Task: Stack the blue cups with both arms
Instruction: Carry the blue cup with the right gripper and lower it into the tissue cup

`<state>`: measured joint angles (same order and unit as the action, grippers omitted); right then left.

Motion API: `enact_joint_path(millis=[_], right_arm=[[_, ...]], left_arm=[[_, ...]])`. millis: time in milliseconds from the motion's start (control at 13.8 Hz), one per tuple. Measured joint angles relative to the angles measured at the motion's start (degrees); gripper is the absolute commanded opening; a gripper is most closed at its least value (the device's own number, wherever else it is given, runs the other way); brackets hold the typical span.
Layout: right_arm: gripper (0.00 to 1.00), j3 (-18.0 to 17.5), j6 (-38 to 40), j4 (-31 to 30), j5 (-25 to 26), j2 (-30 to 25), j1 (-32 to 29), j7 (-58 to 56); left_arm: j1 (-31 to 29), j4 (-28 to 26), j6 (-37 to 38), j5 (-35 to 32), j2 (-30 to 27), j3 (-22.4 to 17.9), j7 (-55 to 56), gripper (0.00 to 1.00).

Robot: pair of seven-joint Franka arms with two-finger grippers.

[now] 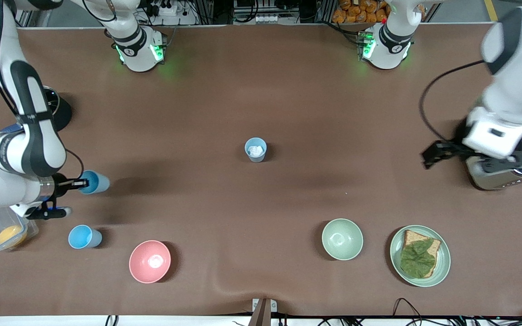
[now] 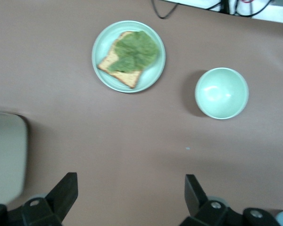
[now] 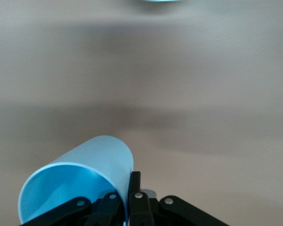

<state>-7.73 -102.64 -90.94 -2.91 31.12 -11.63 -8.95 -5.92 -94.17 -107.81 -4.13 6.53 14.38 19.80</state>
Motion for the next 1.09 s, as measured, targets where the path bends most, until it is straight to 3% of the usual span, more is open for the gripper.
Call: enact_joint_path(millis=[218, 363, 798, 1089], right_arm=[[0.0, -4.3, 3.1, 0.0, -6.8, -3.4, 3.8, 9.6], [0.0, -6.5, 0.6, 0.0, -9.9, -3.9, 9.8, 19.5], [0.0, -7.1, -11.1, -1.2, -10.5, -3.3, 33.7, 50.3], [0.0, -6.9, -12.8, -2.9, -10.5, -1.6, 37.4, 55.1]], left_arm=[[-0.6, 0.4, 4.3, 0.0, -1.0, 0.1, -3.4, 1.0], [-1.2, 0.7, 6.8, 0.0, -2.5, 0.1, -6.2, 1.0], [-4.2, 0.7, 8.1, 0.0, -5.5, 0.5, -10.0, 1.0], [-3.4, 0.5, 8.4, 0.0, -6.4, 0.7, -10.0, 1.0]])
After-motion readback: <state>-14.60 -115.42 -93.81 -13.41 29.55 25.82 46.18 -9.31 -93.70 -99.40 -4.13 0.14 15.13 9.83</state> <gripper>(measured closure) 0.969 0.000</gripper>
